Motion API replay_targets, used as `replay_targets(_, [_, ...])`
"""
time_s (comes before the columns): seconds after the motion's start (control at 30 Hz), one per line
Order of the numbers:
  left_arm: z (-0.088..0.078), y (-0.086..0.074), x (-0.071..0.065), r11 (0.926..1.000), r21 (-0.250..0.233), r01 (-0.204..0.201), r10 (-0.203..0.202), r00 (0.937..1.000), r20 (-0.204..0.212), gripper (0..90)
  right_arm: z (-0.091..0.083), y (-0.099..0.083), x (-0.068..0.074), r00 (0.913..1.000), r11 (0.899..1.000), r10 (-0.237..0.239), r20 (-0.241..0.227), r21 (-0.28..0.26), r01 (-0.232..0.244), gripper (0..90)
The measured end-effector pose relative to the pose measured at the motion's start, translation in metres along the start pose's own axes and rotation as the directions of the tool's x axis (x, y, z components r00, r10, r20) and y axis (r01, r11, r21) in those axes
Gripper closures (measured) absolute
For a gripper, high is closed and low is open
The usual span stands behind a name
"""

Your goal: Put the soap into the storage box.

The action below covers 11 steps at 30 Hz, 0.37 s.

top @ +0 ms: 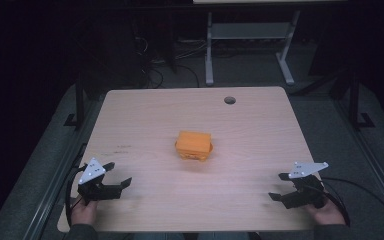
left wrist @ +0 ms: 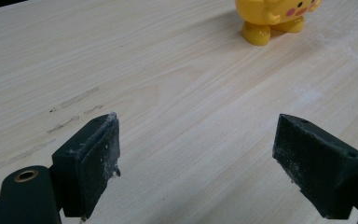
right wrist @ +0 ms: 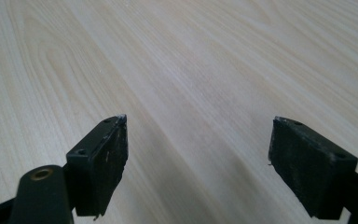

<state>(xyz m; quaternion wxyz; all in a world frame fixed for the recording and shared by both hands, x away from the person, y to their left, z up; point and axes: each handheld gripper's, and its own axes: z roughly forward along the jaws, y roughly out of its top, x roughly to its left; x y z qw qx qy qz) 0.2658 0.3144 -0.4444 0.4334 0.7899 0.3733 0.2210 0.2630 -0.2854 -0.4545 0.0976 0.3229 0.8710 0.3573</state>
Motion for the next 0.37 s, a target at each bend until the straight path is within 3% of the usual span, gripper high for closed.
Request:
replay_targets(0.1, [0.0007,-0.0006,-0.0004,1.0,0.002,-0.004,0.004,1.0,0.001,14.3,0.0033,-0.0084,0.002,0.9991,0.999,0.005,0.043,0.035,-0.006,18.6])
replay_targets(0.37, [-0.0001,0.0029,-0.0026,0.9991,0.009,-0.041,0.041,0.9989,0.023,14.3,0.009,-0.0066,0.009,0.9977,0.999,0.034,0.059,-0.013,-0.033,14.1])
